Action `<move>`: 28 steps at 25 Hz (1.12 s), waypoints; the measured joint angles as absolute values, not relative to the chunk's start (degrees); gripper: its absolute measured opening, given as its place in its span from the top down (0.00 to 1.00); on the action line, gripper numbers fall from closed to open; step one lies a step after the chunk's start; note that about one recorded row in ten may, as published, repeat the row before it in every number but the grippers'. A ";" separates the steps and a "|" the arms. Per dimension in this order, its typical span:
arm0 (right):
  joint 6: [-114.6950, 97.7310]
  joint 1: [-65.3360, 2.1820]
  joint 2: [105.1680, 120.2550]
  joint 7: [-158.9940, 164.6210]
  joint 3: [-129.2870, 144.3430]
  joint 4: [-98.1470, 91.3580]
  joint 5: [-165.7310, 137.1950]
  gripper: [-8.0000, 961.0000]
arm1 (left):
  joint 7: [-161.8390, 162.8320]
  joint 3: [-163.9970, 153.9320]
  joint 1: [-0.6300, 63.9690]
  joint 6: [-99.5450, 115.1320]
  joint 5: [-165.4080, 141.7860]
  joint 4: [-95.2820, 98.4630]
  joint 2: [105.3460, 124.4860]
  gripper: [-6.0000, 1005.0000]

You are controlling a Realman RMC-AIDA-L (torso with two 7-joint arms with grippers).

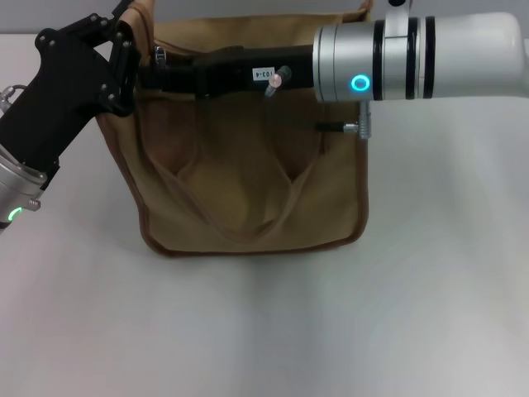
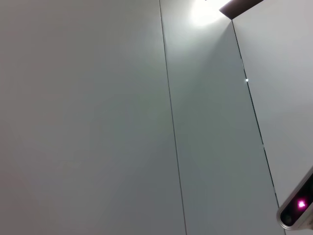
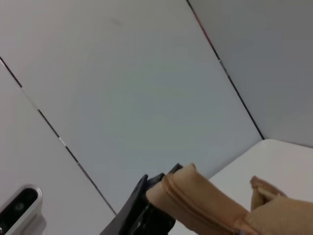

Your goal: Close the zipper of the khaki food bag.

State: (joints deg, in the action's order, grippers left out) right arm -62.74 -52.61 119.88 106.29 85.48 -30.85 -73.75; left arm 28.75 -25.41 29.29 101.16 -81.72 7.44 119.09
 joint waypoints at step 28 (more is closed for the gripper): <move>-62.82 -47.43 119.88 99.04 84.85 -33.85 -73.74 0.99 | 28.74 -24.61 28.74 99.08 -81.20 7.72 118.88 0.97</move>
